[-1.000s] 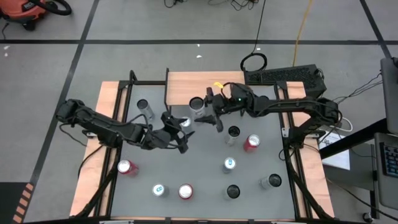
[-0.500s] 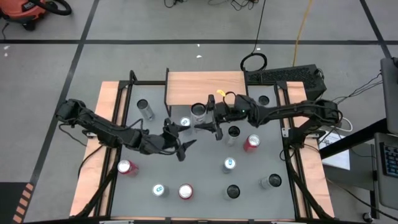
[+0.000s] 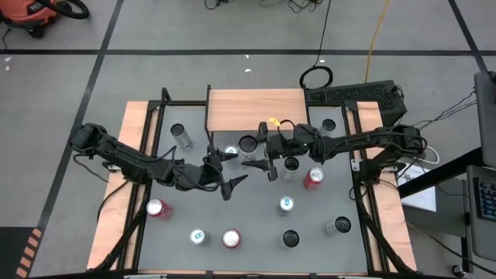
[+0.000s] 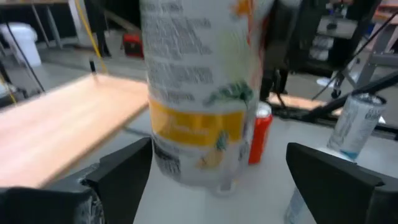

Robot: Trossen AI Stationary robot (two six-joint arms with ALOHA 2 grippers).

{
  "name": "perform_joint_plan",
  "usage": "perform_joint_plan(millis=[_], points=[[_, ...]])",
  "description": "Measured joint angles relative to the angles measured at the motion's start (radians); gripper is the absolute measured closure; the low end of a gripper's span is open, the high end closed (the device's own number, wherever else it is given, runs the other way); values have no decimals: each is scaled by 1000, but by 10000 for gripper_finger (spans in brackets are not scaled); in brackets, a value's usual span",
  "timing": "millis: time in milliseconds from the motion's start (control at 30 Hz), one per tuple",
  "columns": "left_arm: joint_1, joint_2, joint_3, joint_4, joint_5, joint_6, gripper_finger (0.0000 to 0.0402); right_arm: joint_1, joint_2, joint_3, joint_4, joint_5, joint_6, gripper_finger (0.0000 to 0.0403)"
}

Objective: Place canned beverage on shelf
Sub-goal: Put the left yellow soda can on the shelf

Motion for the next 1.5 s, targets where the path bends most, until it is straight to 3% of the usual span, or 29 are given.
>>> perform_joint_plan(millis=[200,400,667,1133,1333,1500], points=[[22,0,0,35,9,70,29,-1,0,0,25,-2,-2,183],[81,0,0,31,133,74,29,0,0,0,29,-3,-1,183],[113,0,0,30,192,74,32,0,0,0,29,-3,17,183],[117,0,0,15,189,75,151,-1,0,0,28,-4,22,183],[117,0,0,6,184,74,157,-1,0,0,22,-4,22,180],[116,0,0,-2,184,70,159,0,0,1,7,-4,41,152]])
